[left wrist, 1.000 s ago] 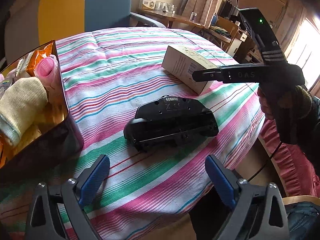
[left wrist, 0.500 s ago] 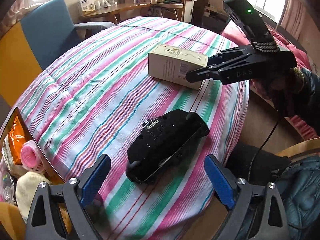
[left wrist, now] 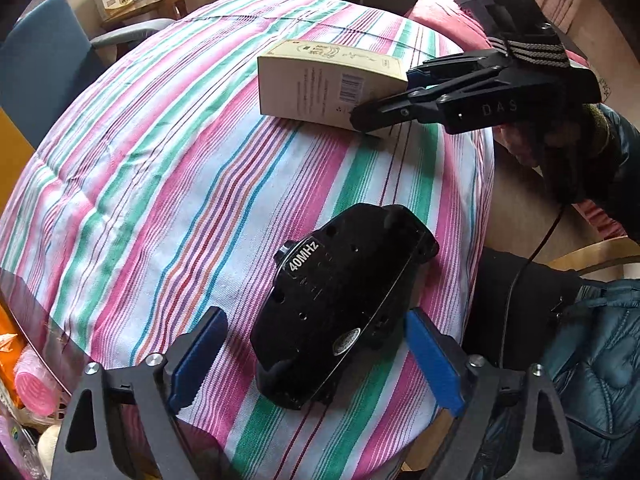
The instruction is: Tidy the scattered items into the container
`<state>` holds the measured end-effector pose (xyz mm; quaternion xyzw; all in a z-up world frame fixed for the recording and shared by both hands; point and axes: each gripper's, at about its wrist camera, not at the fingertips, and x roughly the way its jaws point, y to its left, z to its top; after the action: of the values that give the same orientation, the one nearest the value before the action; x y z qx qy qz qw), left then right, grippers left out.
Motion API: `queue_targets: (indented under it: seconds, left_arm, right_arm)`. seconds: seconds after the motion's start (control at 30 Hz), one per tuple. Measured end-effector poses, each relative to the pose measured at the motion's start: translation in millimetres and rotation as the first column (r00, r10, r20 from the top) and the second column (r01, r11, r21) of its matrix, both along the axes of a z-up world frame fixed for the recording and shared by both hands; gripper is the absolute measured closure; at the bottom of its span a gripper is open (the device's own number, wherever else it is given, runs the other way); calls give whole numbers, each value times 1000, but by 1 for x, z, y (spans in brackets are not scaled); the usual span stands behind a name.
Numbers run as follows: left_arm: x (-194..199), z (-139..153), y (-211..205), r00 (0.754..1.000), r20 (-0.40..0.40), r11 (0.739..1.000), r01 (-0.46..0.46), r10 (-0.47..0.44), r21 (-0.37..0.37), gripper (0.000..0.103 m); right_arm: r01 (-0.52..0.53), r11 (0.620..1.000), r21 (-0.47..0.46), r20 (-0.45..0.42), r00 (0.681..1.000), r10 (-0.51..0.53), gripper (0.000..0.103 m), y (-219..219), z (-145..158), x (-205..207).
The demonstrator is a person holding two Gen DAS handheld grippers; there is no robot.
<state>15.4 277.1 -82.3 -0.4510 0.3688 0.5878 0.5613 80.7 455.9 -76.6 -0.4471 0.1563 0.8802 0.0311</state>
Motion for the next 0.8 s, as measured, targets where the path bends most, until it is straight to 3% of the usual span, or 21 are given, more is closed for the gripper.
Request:
queue_targets:
  seconds: [0.23,0.37,0.47,0.57,0.63,0.8]
  left_arm:
    - [10,5,-17,987,18,984,-160,159,83,29]
    - [33,4,-27,972,51,964,-235,231,123,29]
    - [36,6,-35,947,105,936,-318,305,150,29]
    - [34,8,-40,930,112,917,-364,349,162,27]
    - [29,9,-40,926,100,913,-377,365,156,27]
    - [24,13,-38,925,109,911,-378,364,165,27]
  right_arm:
    - [6,1000,0,-2,1000,-6,46,0,-1,-1]
    - [15,1000,6,-6,1000,-15,46,-1,-2,-1]
    - [20,1000,7,-10,1000,-20,45,-1,-1,-1]
    - [22,1000,-6,-19,1000,-22,38,-2,-1,0]
    - [37,999,-15,-28,999,-38,24,-1,1,1]
    - [55,998,-23,-60,997,-56,19,2,7,3]
